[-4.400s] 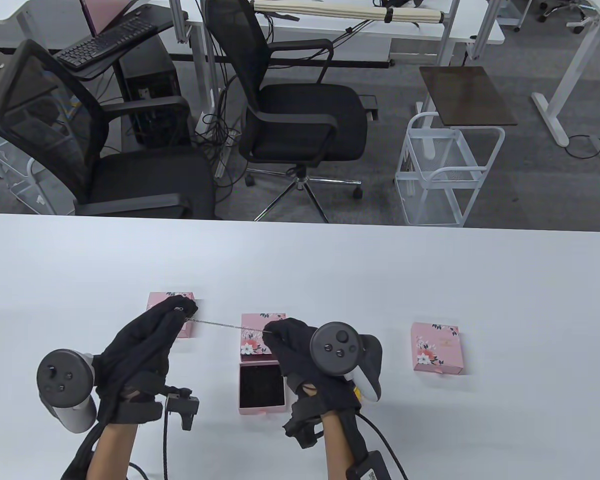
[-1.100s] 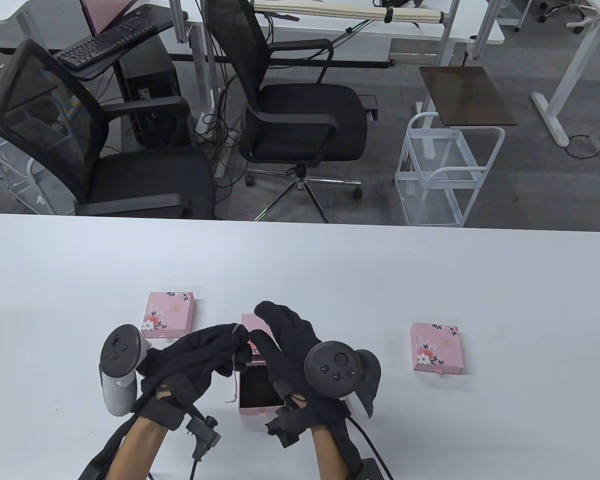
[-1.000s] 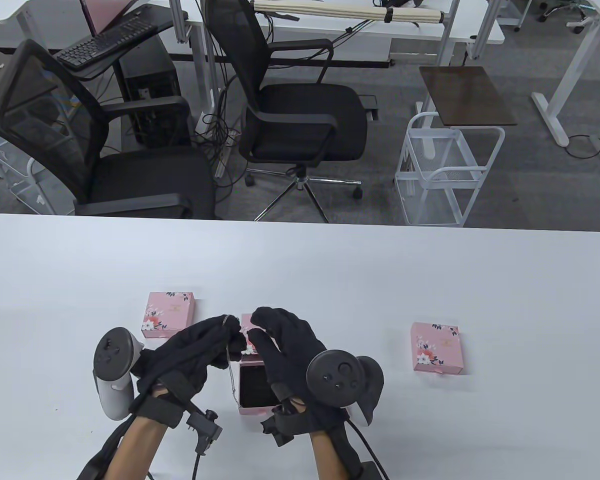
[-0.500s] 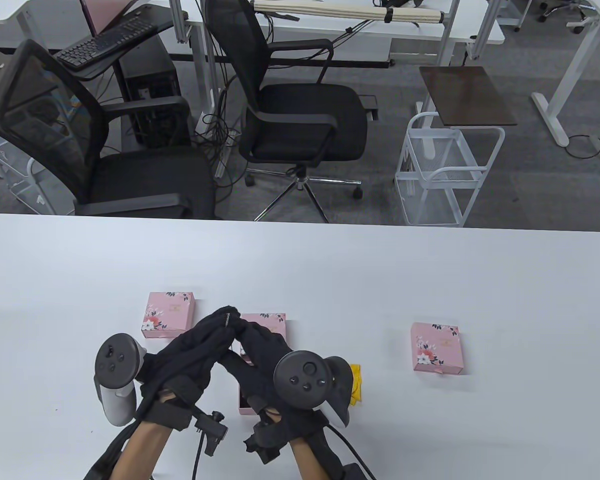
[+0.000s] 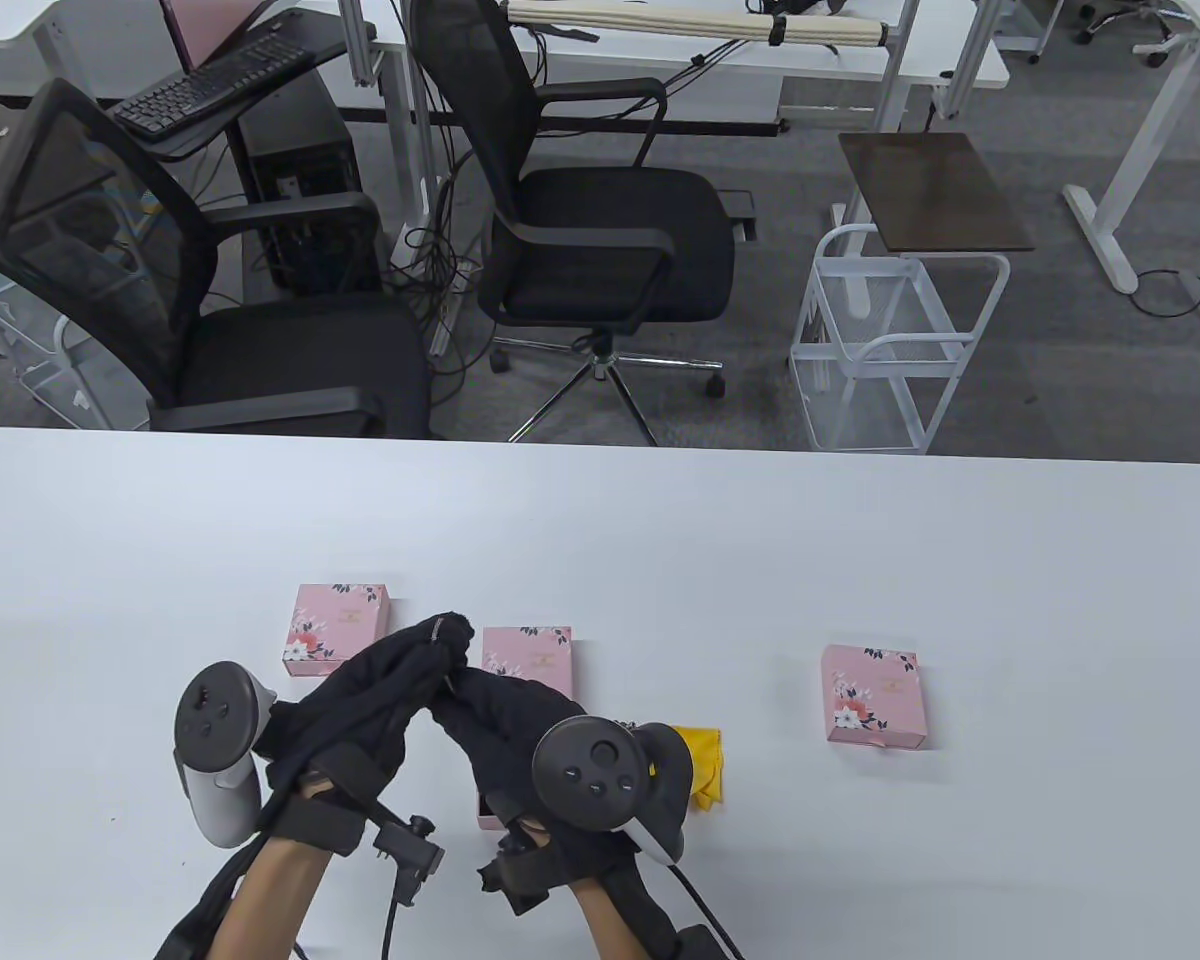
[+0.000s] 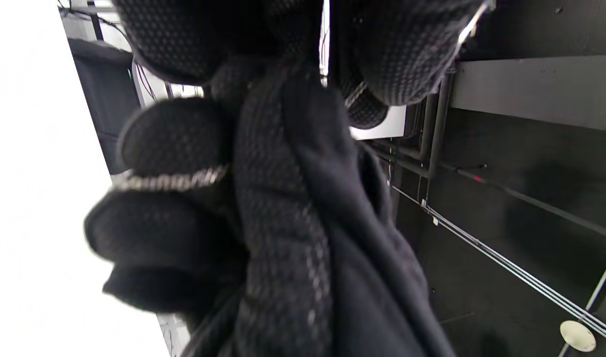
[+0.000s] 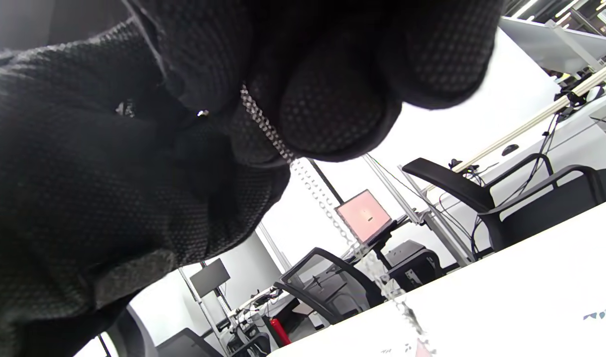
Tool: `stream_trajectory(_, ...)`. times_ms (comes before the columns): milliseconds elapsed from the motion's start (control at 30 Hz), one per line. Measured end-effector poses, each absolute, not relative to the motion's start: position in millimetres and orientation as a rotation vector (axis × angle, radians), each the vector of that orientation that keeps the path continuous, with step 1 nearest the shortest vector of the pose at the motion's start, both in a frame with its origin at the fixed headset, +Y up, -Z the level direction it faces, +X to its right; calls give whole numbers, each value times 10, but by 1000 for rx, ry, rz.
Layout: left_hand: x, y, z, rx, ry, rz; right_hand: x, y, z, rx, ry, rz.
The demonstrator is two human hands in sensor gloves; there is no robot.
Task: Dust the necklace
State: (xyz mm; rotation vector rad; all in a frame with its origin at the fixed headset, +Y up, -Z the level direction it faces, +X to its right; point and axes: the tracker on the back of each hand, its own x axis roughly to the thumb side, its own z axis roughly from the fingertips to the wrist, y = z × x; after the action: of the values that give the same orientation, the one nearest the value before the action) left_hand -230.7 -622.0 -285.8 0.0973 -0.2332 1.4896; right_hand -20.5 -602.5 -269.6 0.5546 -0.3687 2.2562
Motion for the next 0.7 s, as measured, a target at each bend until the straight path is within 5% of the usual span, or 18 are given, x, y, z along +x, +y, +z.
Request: stream_trajectory(700,-2624,-5940,-2700,460,-120,1161,-314,-6114,-2741,605,-244,2334)
